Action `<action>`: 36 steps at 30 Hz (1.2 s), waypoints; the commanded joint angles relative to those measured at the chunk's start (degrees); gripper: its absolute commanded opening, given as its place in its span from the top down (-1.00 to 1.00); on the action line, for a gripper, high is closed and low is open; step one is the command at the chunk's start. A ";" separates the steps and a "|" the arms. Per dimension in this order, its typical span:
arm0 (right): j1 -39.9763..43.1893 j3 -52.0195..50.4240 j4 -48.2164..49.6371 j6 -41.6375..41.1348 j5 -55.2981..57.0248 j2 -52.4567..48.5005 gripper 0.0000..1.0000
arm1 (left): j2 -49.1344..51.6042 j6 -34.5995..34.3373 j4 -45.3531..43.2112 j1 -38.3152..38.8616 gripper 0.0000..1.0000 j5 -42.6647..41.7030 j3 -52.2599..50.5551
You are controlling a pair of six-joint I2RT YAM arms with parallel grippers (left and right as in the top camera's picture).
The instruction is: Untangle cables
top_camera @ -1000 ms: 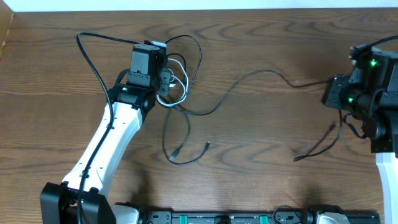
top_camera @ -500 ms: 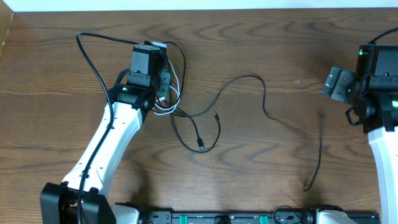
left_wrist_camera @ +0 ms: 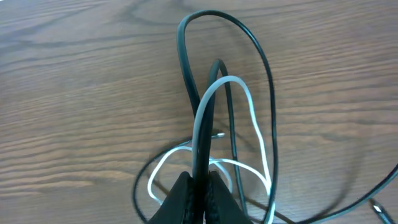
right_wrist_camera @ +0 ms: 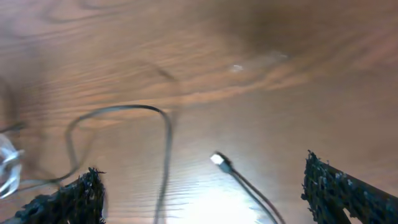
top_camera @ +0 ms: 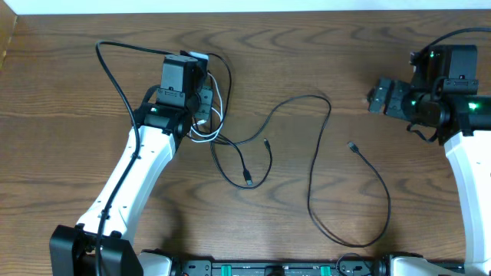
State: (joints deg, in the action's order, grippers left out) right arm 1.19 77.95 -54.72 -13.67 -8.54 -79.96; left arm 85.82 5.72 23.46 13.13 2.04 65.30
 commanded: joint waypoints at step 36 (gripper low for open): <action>-15.93 0.57 6.25 33.44 -27.65 -12.31 -0.83 | -0.11 -0.46 -4.70 -0.20 0.84 -60.98 -0.24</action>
State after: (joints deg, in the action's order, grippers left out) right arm -13.56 77.95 -49.06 16.99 -34.87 -92.07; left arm 85.82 4.89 19.00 13.13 -54.41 65.30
